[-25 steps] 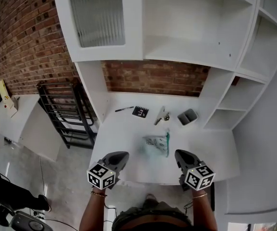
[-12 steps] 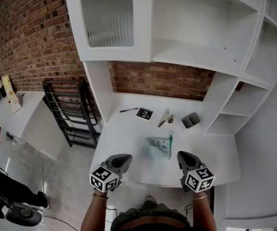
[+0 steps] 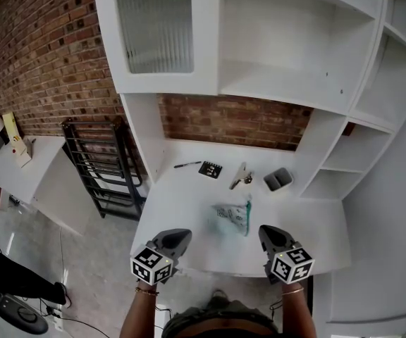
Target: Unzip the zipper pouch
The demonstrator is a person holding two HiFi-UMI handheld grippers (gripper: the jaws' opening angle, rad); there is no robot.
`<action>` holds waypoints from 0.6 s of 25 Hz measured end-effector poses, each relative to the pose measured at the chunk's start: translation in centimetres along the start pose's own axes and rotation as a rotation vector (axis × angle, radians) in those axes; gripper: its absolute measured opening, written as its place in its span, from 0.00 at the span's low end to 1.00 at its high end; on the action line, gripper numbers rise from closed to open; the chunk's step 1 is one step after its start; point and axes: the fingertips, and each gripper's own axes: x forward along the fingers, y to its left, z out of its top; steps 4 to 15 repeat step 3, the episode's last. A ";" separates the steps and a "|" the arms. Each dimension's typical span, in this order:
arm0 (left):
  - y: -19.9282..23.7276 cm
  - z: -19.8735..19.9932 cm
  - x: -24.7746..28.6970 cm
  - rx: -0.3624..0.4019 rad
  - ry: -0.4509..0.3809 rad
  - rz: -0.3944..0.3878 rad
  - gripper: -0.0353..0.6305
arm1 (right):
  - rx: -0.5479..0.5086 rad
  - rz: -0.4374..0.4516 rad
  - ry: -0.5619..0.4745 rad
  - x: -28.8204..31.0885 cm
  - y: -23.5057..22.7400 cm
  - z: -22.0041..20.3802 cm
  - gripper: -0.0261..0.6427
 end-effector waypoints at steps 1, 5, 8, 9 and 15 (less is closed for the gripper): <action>-0.1 0.1 -0.1 0.004 0.000 0.002 0.06 | -0.001 -0.001 0.000 -0.1 0.0 0.0 0.04; -0.3 0.2 -0.2 0.007 -0.002 0.005 0.06 | -0.003 -0.003 0.000 -0.2 -0.1 0.1 0.04; -0.3 0.2 -0.2 0.007 -0.002 0.005 0.06 | -0.003 -0.003 0.000 -0.2 -0.1 0.1 0.04; -0.3 0.2 -0.2 0.007 -0.002 0.005 0.06 | -0.003 -0.003 0.000 -0.2 -0.1 0.1 0.04; -0.3 0.2 -0.2 0.007 -0.002 0.005 0.06 | -0.003 -0.003 0.000 -0.2 -0.1 0.1 0.04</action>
